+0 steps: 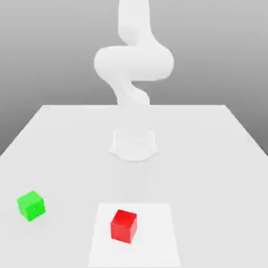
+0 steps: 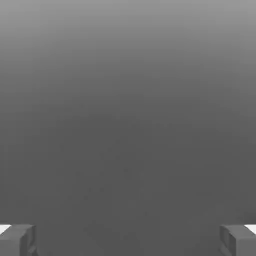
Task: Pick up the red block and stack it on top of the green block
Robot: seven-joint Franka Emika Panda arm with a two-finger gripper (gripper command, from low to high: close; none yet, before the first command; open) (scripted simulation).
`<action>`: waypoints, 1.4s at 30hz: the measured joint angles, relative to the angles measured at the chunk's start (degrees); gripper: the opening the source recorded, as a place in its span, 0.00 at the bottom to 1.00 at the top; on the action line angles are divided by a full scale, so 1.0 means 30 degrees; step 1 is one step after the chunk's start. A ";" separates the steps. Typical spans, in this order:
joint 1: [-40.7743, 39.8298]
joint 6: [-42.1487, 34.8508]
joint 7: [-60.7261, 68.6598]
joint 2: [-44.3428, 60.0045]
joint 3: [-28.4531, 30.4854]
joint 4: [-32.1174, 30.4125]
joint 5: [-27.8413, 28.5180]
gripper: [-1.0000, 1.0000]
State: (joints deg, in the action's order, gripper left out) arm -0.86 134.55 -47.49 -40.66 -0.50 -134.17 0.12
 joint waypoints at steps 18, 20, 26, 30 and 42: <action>-0.1424 0.6719 -0.4009 1.2604 -0.0500 -0.5780 0.0271 0.50; -0.1472 0.7462 -0.4350 1.3985 -0.0466 -0.6417 0.0156 0.50; -0.1245 1.0751 -0.4706 1.8133 -0.0190 -0.6287 0.0303 0.50; -0.1210 1.1254 -0.4759 1.8719 -0.0147 -0.6205 0.0368 0.00; -0.2561 0.7729 -0.5965 1.4754 0.0341 -0.6645 0.0127 0.00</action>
State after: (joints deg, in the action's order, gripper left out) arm -8.54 157.73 -65.39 3.60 0.52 -154.10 0.51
